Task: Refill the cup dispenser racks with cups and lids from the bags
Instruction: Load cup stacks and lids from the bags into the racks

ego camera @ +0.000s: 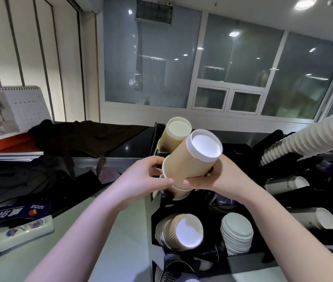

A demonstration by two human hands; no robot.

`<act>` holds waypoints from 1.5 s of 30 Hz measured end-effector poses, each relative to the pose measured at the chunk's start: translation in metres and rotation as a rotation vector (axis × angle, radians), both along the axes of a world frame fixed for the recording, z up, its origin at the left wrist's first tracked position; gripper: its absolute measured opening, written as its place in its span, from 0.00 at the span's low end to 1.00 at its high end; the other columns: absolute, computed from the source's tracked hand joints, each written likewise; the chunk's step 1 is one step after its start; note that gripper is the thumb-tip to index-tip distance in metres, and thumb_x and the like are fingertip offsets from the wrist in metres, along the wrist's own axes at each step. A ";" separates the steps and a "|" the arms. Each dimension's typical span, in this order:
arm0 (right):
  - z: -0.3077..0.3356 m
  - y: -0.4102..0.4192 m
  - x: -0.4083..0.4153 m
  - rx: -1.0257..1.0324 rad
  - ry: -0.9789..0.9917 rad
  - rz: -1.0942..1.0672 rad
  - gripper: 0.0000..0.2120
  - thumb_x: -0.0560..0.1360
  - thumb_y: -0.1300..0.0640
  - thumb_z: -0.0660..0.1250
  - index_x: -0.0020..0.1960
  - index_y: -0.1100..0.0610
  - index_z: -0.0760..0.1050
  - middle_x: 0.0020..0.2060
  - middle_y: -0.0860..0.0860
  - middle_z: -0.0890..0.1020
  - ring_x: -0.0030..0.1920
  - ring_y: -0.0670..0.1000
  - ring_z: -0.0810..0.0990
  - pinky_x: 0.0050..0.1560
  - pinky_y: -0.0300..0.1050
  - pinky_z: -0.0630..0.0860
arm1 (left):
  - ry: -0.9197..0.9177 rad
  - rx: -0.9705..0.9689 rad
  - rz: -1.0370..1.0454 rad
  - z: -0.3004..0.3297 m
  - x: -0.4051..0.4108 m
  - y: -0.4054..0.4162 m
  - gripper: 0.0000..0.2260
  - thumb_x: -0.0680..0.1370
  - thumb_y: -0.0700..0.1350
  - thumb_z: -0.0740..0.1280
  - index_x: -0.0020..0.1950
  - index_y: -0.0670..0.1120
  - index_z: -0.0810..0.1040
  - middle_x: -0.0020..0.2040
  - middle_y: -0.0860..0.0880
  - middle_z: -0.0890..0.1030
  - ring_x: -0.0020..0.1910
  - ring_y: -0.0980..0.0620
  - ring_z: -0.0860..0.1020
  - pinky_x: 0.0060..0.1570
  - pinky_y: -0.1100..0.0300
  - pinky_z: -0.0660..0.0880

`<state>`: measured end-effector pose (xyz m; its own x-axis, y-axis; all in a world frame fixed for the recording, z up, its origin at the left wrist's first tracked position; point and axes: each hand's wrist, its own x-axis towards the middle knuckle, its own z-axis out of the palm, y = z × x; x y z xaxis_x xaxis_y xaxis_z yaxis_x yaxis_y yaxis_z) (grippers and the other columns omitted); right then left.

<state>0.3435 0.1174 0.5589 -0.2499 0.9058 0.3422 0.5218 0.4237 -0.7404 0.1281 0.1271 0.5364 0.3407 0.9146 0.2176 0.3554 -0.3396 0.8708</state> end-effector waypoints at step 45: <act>-0.004 -0.005 0.069 0.113 0.155 -0.131 0.16 0.72 0.51 0.72 0.58 0.42 0.76 0.55 0.39 0.81 0.59 0.36 0.76 0.63 0.44 0.73 | -0.258 0.495 0.131 0.014 0.050 -0.028 0.23 0.74 0.47 0.66 0.69 0.56 0.70 0.66 0.61 0.74 0.67 0.64 0.70 0.65 0.63 0.67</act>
